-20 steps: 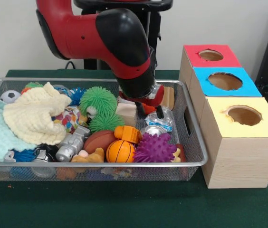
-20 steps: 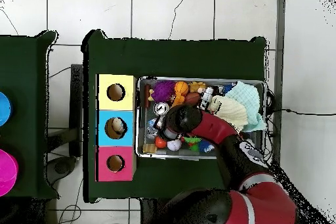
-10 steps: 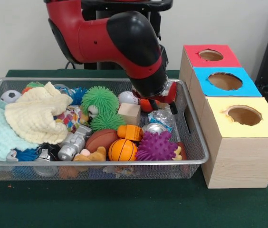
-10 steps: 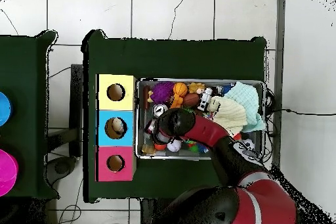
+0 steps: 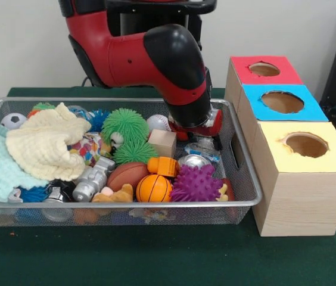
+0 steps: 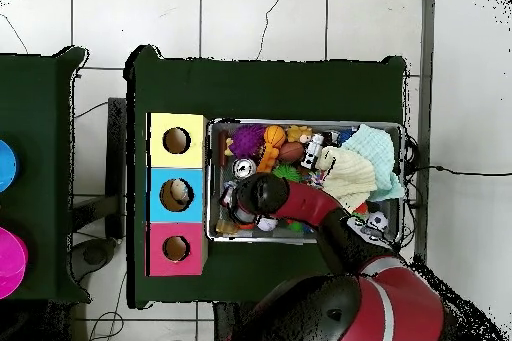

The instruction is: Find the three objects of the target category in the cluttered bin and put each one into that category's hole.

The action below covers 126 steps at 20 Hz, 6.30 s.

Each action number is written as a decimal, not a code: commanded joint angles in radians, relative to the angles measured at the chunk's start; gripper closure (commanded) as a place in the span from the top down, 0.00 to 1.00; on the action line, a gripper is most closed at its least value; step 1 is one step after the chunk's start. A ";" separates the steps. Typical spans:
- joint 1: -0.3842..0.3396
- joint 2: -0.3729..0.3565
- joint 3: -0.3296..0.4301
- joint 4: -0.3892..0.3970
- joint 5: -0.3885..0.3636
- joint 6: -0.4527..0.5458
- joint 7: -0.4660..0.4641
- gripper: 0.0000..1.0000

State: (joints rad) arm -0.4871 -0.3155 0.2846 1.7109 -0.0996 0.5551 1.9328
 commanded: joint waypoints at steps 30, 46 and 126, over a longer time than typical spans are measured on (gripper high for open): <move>0.091 0.021 -0.094 -0.147 -0.203 -0.354 0.123 0.00; 0.200 -0.139 -0.227 -0.057 -0.138 -0.303 0.192 0.00; 0.243 -0.657 -0.041 0.395 0.493 0.095 0.165 0.00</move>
State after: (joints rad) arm -0.2613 -0.9442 0.1728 2.0329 0.3224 0.5256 1.9326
